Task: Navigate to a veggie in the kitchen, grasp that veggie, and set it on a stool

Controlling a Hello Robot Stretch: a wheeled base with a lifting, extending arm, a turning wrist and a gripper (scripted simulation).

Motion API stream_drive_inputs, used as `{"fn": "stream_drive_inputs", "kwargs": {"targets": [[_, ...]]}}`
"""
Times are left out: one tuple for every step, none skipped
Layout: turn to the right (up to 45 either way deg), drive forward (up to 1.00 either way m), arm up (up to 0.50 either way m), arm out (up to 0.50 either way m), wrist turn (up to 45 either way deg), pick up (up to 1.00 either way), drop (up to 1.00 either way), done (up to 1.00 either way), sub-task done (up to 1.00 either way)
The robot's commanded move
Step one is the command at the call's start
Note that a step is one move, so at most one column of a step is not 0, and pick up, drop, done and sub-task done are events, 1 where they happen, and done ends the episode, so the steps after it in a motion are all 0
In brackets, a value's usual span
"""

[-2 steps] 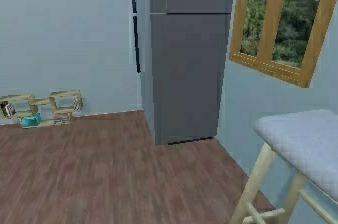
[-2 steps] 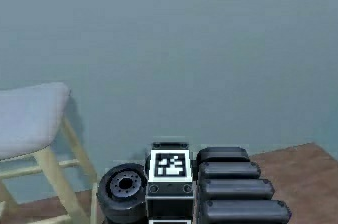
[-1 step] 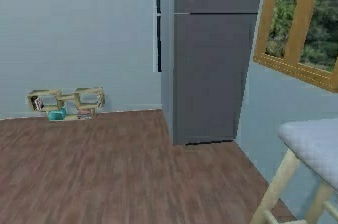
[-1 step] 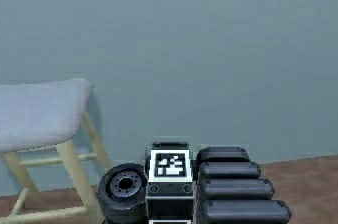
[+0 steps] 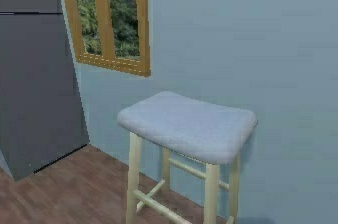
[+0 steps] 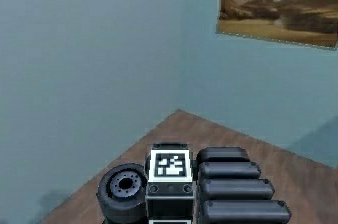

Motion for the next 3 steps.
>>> {"fn": "stream_drive_inputs", "kwargs": {"targets": [[6.0, 0.0, 0.0, 0.0, 0.0, 0.0, 0.0, 0.0, 0.0], [3.0, 0.0, 0.0, 0.0, 0.0, 0.0, 0.0, 0.0, 0.0], [0.0, 0.2, 0.0, 0.0, 0.0, 0.0, 0.0, 0.0, 0.0]]}}
